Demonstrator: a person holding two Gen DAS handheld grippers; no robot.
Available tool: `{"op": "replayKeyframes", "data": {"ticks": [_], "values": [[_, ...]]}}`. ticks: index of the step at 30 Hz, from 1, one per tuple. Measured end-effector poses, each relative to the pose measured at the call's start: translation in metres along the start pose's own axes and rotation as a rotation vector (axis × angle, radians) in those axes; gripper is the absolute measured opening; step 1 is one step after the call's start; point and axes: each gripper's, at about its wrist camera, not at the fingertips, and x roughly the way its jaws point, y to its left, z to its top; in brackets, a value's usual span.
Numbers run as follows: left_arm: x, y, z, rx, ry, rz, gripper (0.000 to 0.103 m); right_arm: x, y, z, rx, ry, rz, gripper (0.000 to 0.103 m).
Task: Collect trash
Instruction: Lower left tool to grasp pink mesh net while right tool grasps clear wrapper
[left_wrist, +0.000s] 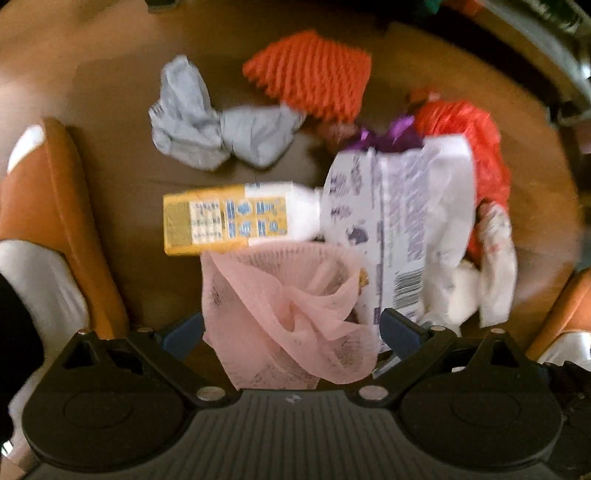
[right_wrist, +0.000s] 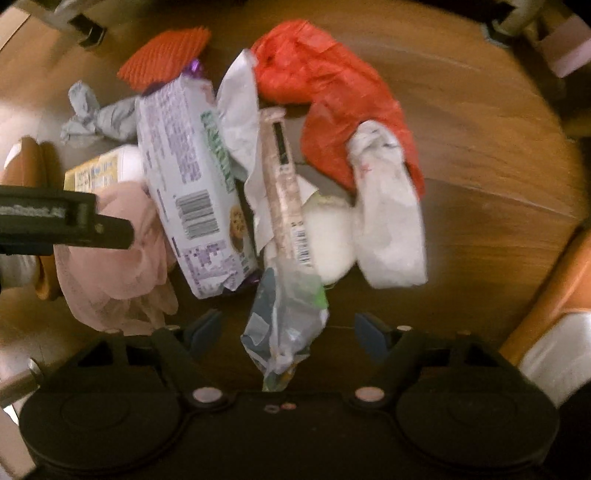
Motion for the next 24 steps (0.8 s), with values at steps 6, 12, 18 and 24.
{"op": "replayKeyframes", "data": {"ticks": [6, 12, 18, 24], "values": [[0.023, -0.002, -0.003, 0.020, 0.023, 0.036, 0.097, 0.018, 0.002, -0.003, -0.006, 0.038, 0.012, 0.060], [0.041, 0.002, -0.005, 0.013, 0.056, 0.040, 0.072, 0.024, -0.005, -0.001, 0.013, 0.040, 0.001, 0.045], [0.049, 0.013, -0.011, -0.030, 0.071, -0.003, 0.050, 0.025, -0.011, -0.003, 0.030, 0.063, -0.001, 0.021], [0.045, 0.013, -0.014, -0.025, 0.070, -0.030, 0.021, 0.016, -0.015, -0.005, 0.055, 0.063, 0.010, 0.015]]}}
